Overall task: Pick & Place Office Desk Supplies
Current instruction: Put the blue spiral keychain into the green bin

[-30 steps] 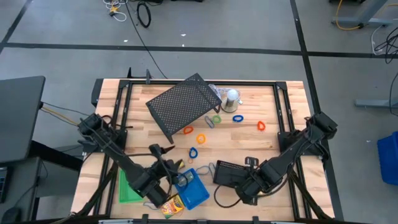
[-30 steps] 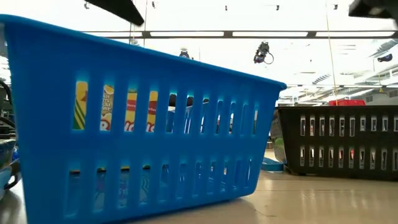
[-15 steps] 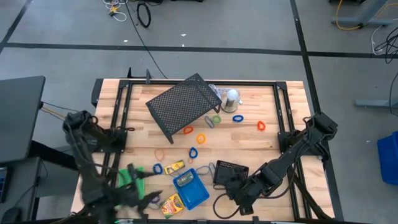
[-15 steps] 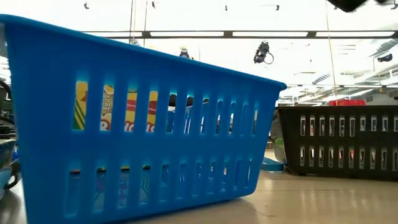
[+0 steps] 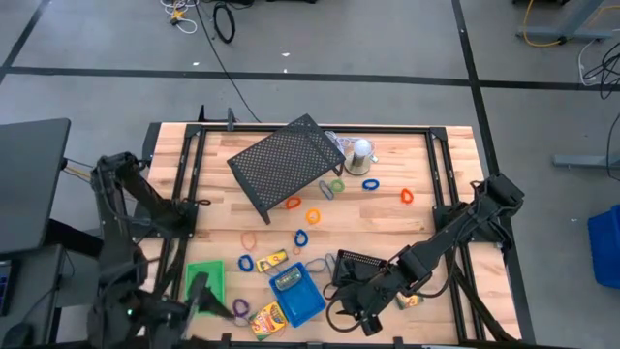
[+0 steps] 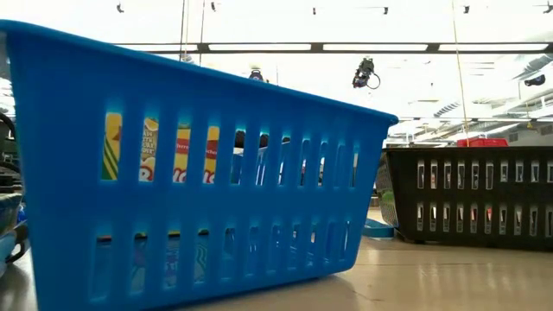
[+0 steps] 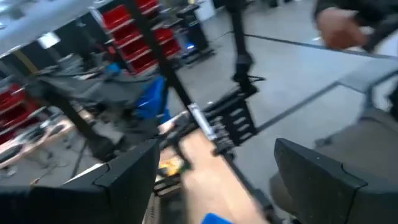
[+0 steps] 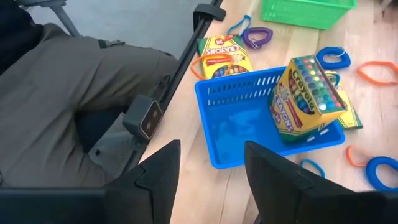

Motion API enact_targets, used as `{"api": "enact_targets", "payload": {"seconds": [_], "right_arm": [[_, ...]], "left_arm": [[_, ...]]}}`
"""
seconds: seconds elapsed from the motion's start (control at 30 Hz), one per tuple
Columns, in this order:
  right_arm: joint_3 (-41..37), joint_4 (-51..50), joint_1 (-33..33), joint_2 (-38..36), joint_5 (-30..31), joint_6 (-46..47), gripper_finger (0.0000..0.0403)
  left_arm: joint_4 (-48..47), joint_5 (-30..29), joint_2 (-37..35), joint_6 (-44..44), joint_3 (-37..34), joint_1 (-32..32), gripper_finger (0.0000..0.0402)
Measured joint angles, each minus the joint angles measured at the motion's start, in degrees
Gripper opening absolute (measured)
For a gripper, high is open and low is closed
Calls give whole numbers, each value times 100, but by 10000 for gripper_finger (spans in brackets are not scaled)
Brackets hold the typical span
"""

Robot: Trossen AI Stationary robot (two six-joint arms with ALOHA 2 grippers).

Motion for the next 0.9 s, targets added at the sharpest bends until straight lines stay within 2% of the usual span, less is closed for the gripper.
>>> {"api": "enact_targets", "payload": {"seconds": [0.1,0.3,0.4,0.53,0.73,0.9], "right_arm": [[0,5,40,0,-11,0,185],[0,50,156,0,-11,-11,185],[0,52,226,0,-10,-11,185],[0,52,336,0,190,-13,185],[0,56,430,0,501,-69,185],[0,17,434,-1,589,209,185]], "left_arm": [[-213,134,-97,33,-3,310,322],[-903,1052,-629,-163,-27,943,322],[-864,1184,-1090,-250,-404,1175,322],[-214,1158,-1926,-244,-1397,1397,322],[1419,1136,-3406,-264,-3554,1568,322],[2742,1136,-4223,-450,-5273,1667,322]]}}
